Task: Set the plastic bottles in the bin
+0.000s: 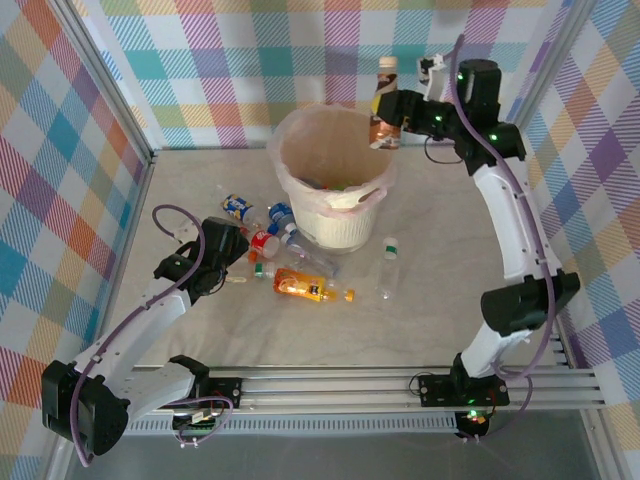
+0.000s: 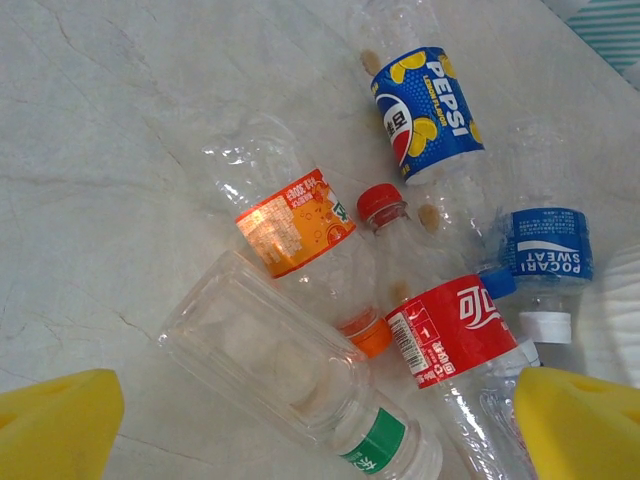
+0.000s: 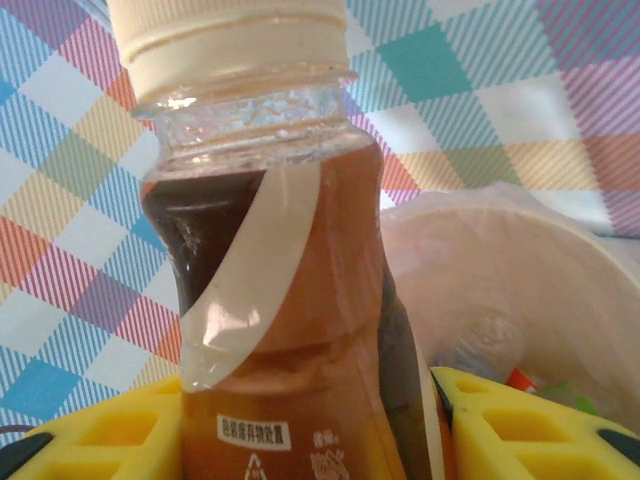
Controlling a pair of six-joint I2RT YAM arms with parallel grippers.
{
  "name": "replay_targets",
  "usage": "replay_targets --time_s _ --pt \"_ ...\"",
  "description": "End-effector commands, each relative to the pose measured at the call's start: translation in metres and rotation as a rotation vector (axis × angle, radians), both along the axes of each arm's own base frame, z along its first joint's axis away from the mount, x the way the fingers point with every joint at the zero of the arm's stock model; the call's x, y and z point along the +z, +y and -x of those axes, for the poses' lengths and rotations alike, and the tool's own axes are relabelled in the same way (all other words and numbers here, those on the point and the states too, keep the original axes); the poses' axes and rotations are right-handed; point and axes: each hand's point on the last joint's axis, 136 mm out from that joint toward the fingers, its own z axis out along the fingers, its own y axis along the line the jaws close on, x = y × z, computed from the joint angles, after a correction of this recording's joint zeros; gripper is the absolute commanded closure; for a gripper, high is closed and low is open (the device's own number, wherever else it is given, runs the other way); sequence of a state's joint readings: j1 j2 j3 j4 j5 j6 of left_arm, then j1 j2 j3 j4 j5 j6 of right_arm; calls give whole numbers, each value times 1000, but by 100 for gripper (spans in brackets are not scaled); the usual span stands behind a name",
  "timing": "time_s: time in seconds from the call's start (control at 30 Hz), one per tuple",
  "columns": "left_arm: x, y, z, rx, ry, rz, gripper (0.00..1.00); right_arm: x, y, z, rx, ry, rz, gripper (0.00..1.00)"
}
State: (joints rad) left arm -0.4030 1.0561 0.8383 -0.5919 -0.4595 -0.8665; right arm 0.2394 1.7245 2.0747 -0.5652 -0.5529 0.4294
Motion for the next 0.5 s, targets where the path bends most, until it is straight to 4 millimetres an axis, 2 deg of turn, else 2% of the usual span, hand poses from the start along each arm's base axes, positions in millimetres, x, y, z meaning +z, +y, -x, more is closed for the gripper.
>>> replay_targets --time_s 0.0,0.17,0.33,0.47 --pt "1 3 0 -5 -13 -1 0 3 18 -6 25 -19 28 56" --pt "2 3 0 -6 -17 0 0 -18 51 -23 72 25 69 56" --pt "4 3 0 -10 -22 -2 0 -49 84 -33 123 82 112 56" --pt "5 4 1 -7 -23 -6 0 -75 98 -37 141 126 144 56"
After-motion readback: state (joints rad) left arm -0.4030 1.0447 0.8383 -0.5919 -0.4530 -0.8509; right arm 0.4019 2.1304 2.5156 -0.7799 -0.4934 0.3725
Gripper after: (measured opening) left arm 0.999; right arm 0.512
